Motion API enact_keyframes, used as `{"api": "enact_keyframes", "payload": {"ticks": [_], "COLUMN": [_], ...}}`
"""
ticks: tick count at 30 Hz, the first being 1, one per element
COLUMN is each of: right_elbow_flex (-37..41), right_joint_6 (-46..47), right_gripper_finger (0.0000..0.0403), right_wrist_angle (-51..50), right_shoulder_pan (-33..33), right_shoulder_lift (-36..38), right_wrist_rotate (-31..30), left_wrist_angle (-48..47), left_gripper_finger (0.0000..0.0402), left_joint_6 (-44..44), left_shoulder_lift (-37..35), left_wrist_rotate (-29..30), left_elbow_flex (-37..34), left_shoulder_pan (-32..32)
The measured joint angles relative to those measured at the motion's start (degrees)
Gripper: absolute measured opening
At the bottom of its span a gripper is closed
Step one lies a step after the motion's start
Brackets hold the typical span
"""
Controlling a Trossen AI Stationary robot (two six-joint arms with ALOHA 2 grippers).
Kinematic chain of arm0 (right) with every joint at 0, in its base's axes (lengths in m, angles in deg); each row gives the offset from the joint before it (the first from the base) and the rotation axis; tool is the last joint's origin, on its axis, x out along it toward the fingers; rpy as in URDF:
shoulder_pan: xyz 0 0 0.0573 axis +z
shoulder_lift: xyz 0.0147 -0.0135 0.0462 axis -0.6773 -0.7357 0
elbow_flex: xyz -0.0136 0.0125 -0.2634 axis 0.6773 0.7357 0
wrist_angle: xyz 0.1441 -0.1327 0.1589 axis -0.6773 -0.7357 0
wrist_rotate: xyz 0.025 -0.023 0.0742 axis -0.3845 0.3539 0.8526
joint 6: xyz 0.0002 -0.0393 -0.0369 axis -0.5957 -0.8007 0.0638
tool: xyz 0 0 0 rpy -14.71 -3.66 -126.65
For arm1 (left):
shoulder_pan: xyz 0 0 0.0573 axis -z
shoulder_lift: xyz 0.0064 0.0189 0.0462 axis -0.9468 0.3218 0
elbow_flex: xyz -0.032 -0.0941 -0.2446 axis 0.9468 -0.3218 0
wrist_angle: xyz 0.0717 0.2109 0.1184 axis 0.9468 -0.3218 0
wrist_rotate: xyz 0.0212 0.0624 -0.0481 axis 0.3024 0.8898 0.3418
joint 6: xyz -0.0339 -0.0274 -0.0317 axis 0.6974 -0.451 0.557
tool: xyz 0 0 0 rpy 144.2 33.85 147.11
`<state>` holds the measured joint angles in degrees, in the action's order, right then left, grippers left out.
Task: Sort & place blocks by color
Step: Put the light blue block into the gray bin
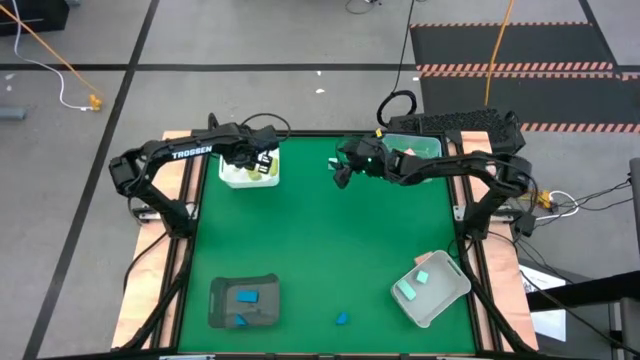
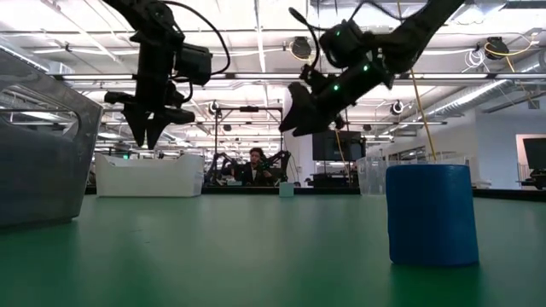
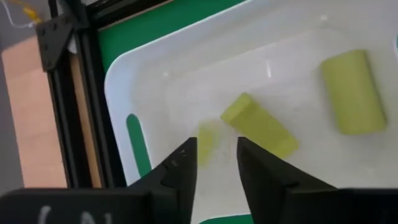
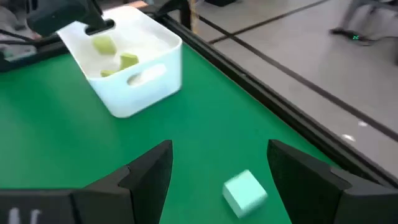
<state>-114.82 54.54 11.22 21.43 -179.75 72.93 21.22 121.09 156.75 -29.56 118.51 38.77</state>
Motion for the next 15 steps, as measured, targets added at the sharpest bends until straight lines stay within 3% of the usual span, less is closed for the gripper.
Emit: {"api": "enact_keyframes", "payload": {"ticks": [9,15], "right_elbow_flex": [0.0,0.0], "right_joint_6": [-0.5,-3.3], "right_gripper_finger": [0.0251,0.0251], "right_wrist_angle": [6.4,9.4], "right_shoulder_pan": [-5.1,-7.2], "right_shoulder_lift": [-7.3,-11.5], "right_wrist_rotate": [8.9,13.3], "left_wrist_angle": [0.0,-0.2], "left_gripper_finger": [0.0168,0.0173], "left_joint_6": [-3.3,-3.3], "left_shoulder_lift": [0.0,-0.2], "left_wrist_rotate": [0.0,0.0], "left_elbow_flex": [0.0,0.0], "left_shoulder_pan": [-0.1,0.3]}}
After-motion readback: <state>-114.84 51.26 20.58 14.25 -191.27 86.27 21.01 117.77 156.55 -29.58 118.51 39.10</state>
